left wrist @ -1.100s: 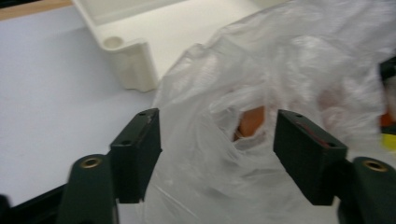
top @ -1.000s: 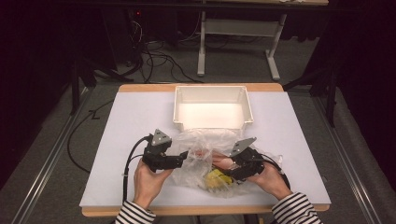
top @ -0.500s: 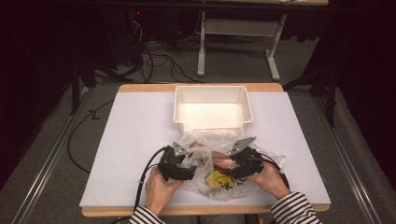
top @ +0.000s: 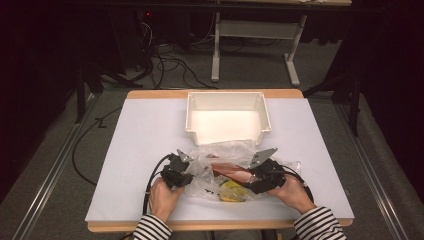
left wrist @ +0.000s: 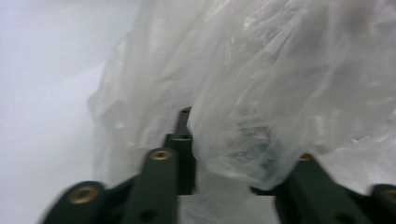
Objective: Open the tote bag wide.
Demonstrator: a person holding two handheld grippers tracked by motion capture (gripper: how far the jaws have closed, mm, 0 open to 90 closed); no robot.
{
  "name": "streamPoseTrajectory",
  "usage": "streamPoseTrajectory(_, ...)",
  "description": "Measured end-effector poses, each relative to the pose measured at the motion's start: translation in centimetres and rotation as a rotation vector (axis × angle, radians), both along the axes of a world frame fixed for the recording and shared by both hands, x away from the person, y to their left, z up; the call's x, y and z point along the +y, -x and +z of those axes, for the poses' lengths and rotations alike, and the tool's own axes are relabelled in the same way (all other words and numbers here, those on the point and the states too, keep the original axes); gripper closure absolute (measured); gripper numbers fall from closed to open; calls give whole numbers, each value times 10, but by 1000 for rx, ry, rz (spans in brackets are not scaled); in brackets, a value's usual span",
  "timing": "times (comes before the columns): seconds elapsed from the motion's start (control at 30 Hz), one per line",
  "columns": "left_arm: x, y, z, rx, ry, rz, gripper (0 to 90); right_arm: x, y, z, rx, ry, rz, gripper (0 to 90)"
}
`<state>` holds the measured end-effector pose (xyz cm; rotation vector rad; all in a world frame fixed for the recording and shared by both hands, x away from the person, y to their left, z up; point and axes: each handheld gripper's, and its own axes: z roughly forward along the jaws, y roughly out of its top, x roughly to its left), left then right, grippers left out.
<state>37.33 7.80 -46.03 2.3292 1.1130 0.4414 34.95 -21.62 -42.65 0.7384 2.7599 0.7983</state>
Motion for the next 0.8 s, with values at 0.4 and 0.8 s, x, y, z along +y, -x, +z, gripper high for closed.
streamPoseTrajectory(0.4,35,-21,2,-17,2,80,867,-7,2,-1,-4,-2,20,433)
streamPoseTrajectory(0.8,32,7,40,-45,179,-11,471,-9,0,8,-1,-91,-32,420)
